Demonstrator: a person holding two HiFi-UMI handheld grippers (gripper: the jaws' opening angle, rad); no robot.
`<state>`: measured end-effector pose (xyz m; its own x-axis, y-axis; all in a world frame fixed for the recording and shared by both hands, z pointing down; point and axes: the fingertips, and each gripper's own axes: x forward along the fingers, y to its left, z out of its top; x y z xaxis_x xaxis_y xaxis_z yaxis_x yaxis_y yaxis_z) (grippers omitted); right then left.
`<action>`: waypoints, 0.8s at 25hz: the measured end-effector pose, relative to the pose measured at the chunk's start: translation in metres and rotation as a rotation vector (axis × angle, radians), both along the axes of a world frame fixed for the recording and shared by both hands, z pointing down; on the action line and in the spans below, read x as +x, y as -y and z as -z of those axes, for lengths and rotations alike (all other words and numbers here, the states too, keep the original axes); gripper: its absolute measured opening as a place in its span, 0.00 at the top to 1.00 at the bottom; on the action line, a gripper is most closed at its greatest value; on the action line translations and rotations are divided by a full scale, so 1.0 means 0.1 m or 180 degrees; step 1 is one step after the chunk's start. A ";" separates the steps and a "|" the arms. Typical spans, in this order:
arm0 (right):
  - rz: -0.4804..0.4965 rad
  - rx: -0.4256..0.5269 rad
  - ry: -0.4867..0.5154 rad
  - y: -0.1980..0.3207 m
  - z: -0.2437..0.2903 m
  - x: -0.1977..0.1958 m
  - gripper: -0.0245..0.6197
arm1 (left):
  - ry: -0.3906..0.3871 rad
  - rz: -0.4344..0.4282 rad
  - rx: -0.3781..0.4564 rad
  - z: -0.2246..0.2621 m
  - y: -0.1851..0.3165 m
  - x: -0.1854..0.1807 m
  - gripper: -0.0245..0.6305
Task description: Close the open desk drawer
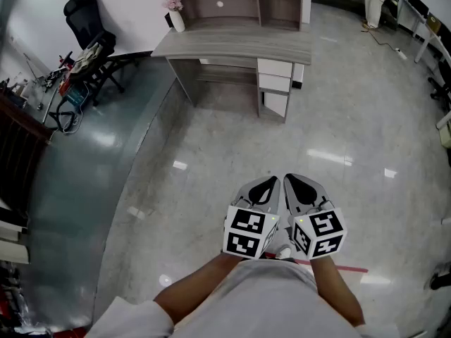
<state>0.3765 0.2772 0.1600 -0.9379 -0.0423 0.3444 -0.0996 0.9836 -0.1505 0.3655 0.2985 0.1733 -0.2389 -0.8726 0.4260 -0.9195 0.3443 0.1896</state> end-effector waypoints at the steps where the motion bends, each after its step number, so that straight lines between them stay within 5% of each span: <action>1: -0.0011 0.0009 -0.0011 -0.01 0.00 -0.03 0.97 | -0.0009 -0.0008 0.0009 0.00 -0.01 -0.03 0.96; 20: 0.0014 0.0102 -0.0042 -0.42 -0.01 -0.75 0.97 | -0.0074 0.0126 0.0177 0.03 -0.42 -0.84 0.96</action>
<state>0.3011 0.3196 0.1607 -0.9335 -0.0493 0.3553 -0.0969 0.9883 -0.1176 0.2813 0.3404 0.1706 -0.2642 -0.8852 0.3829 -0.9006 0.3685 0.2305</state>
